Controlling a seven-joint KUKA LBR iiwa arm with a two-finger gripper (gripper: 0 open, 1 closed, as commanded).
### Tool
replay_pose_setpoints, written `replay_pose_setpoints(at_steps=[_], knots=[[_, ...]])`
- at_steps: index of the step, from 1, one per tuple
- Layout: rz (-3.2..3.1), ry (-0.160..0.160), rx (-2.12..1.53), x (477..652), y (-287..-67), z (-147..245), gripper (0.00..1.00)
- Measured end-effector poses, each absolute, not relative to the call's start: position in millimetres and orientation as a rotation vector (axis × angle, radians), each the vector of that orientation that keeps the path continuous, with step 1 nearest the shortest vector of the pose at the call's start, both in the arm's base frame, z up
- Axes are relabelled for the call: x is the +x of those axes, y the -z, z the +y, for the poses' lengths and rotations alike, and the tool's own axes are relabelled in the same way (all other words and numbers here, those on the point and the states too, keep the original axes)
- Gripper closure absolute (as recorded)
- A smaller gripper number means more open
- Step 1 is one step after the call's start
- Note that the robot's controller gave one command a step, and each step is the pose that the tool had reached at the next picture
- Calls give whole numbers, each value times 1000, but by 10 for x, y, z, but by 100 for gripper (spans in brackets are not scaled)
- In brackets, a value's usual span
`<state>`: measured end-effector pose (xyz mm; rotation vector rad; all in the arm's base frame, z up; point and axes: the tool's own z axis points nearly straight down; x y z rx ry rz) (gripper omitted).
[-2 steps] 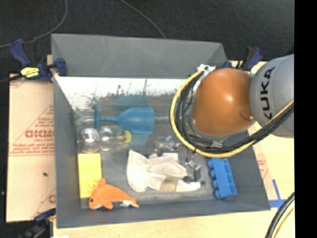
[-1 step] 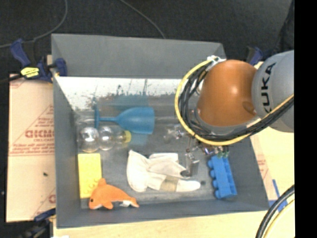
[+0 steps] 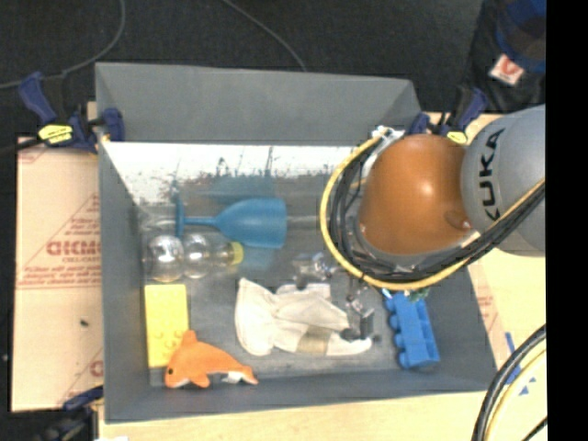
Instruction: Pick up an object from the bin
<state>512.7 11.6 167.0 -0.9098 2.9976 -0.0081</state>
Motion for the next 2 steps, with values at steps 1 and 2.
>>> replay_pose_setpoints(at_steps=[1, 2], knots=[[3107, 2, -356, 5212, -1135, 436, 100], [3107, 3, -358, 5213, -1135, 434, 100]])
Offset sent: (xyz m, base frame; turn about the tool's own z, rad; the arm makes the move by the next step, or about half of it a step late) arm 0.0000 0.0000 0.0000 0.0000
